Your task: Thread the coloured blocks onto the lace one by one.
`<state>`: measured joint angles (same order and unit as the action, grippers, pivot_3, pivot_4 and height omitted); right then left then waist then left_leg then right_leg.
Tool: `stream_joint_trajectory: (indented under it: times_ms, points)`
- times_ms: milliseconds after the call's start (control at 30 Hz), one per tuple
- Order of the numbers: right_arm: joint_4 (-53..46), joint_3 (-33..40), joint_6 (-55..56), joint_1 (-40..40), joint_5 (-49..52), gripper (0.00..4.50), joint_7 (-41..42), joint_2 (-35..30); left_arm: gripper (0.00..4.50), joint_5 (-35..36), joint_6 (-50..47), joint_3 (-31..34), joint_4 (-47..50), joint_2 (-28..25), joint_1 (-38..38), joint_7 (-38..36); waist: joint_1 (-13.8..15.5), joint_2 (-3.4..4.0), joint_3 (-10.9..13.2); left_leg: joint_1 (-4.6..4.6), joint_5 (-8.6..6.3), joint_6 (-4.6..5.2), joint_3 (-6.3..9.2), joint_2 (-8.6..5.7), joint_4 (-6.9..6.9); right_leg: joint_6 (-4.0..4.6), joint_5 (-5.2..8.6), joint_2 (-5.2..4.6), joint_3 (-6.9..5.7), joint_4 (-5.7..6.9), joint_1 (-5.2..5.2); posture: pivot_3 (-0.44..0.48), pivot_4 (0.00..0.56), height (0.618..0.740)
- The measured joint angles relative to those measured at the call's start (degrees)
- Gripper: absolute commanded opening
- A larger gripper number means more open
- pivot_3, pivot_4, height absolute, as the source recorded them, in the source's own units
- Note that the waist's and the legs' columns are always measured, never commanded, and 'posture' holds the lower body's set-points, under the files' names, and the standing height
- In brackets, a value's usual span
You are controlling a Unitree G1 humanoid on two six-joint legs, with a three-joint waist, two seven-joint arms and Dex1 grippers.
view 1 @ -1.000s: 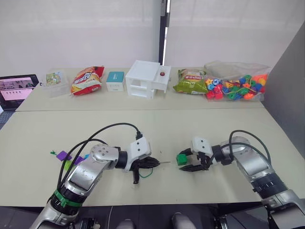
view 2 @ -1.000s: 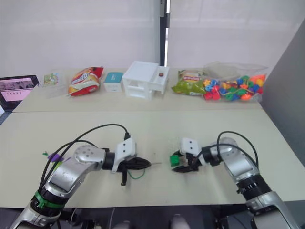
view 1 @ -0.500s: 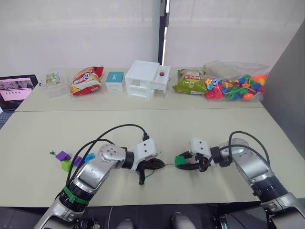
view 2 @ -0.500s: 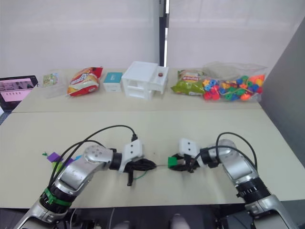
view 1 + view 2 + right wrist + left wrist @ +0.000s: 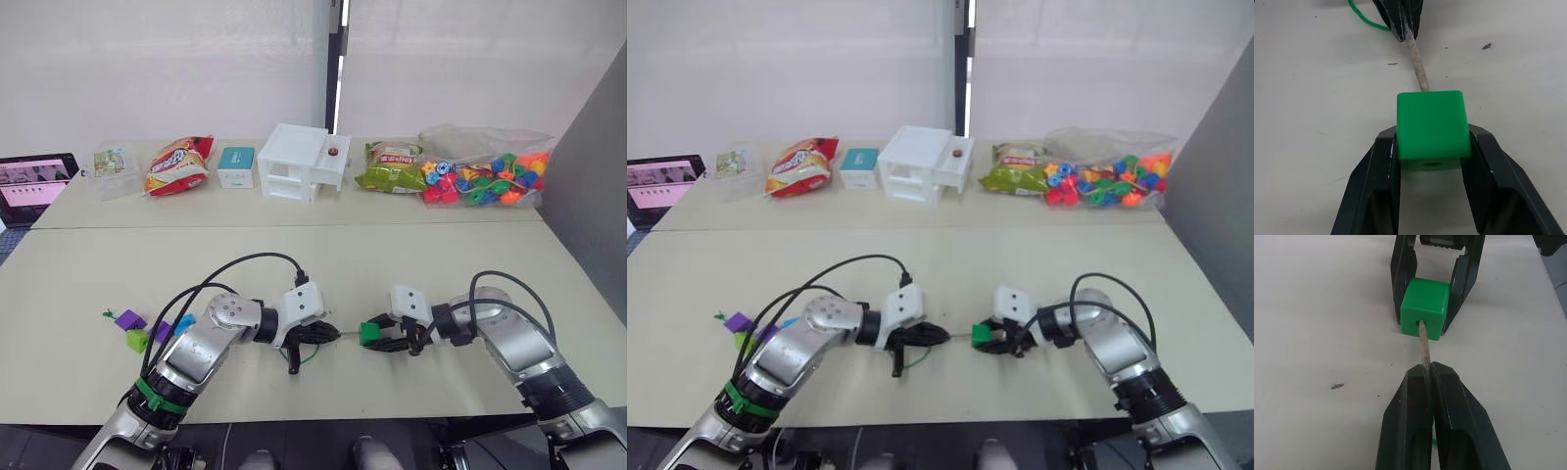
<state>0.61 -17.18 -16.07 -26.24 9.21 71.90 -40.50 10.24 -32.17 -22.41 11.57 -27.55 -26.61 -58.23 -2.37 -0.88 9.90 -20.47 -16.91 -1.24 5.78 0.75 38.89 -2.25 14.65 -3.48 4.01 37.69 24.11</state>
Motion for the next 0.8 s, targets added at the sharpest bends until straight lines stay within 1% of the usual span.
stream_joint_trajectory:
  times_ms: [67,400,567,700,800]
  points:
    - [-1.7,-0.2,-0.5,0.1,0.1,1.19,0.1,0.5,0.0,-0.4,0.0,-0.5,-0.3,0.6,-0.3,0.0,0.0,0.0,0.0,-0.01,0.0,0.0,0.01,0.0,0.01,0.0,0.0,0.0,0.0,0.0,0.0,0.0,0.15,0.74]
    - [-2.8,-0.1,-1.8,0.4,0.0,1.19,-1.0,0.5,0.0,-0.9,-0.8,-0.9,-0.5,1.0,-1.7,-0.4,0.0,0.0,0.0,0.0,0.0,0.0,0.01,0.0,0.01,0.0,0.0,0.0,0.0,0.01,0.0,0.0,0.15,0.74]
    - [-3.7,-0.3,-3.2,0.8,-0.5,1.19,-1.6,1.0,0.0,-1.5,0.6,-1.8,-4.9,5.0,-2.0,0.0,0.1,0.0,0.0,-0.02,0.0,0.0,0.01,-0.01,0.05,0.0,0.0,0.0,0.0,0.01,-0.01,0.0,0.15,0.74]
    - [-4.3,-0.1,-3.4,1.8,-1.3,1.19,-2.0,0.7,0.0,-2.5,4.2,-3.0,-8.1,6.1,-2.4,-0.8,0.2,0.0,0.0,0.01,0.0,0.0,0.0,-0.02,0.05,0.0,0.0,-0.01,0.0,0.01,-0.04,0.0,0.15,0.74]
    - [-4.7,0.0,-4.3,1.8,-1.3,1.19,-2.0,0.6,0.0,-3.1,4.8,-3.3,-9.3,6.9,-3.1,-1.3,0.2,-0.01,0.0,0.02,0.0,0.0,0.01,-0.02,0.07,0.0,0.0,-0.01,0.0,0.0,-0.08,0.0,0.15,0.74]
